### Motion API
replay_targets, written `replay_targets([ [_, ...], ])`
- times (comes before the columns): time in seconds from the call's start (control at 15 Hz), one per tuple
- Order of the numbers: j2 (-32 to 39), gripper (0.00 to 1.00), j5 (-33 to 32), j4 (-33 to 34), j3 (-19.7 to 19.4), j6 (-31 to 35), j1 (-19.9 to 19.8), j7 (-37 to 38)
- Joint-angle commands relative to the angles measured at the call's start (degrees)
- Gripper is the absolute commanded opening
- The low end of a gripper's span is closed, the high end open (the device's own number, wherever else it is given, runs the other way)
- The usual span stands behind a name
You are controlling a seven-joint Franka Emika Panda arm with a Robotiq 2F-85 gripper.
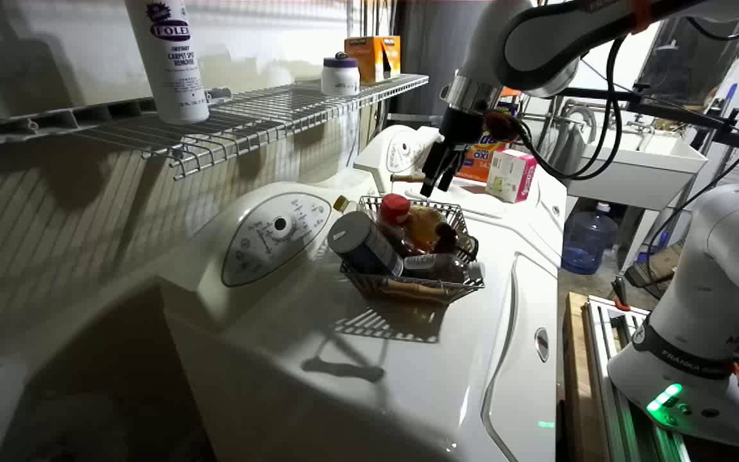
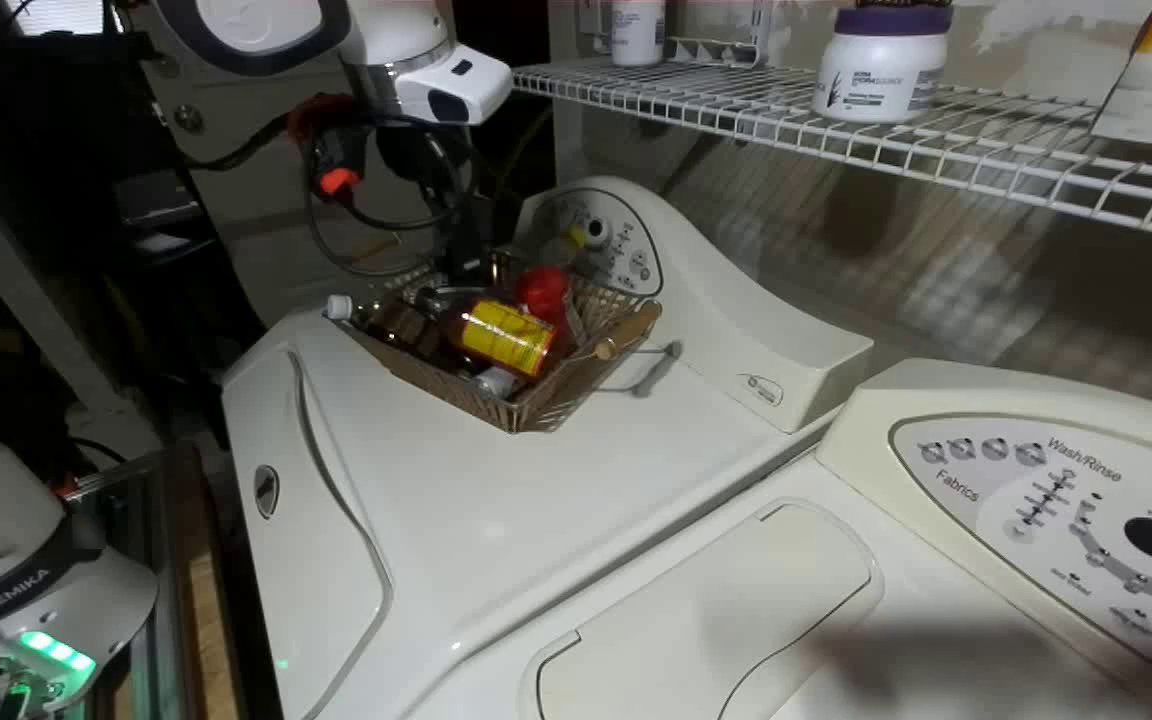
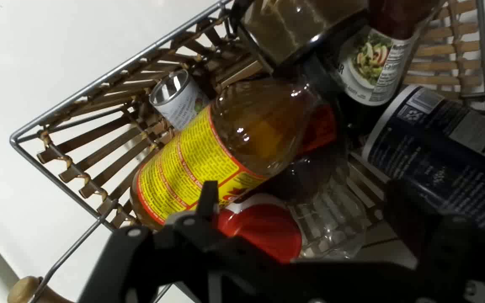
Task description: Put the bottle with the brown liquid on the bottom shelf.
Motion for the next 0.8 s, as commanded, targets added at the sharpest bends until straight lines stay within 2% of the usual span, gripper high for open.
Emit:
replay_targets([
  [0.0, 0.0, 1.00, 0.3, 0.1, 0.8, -0.2, -0.8, -0.2],
  [0.47, 0.0, 1.00, 0.3, 0.1, 0.8, -0.2, -0.8, -0.2],
  [0.73, -0.8, 1.00, -0.2, 0.6, 1.4, 6.1, 0.4, -5.1],
])
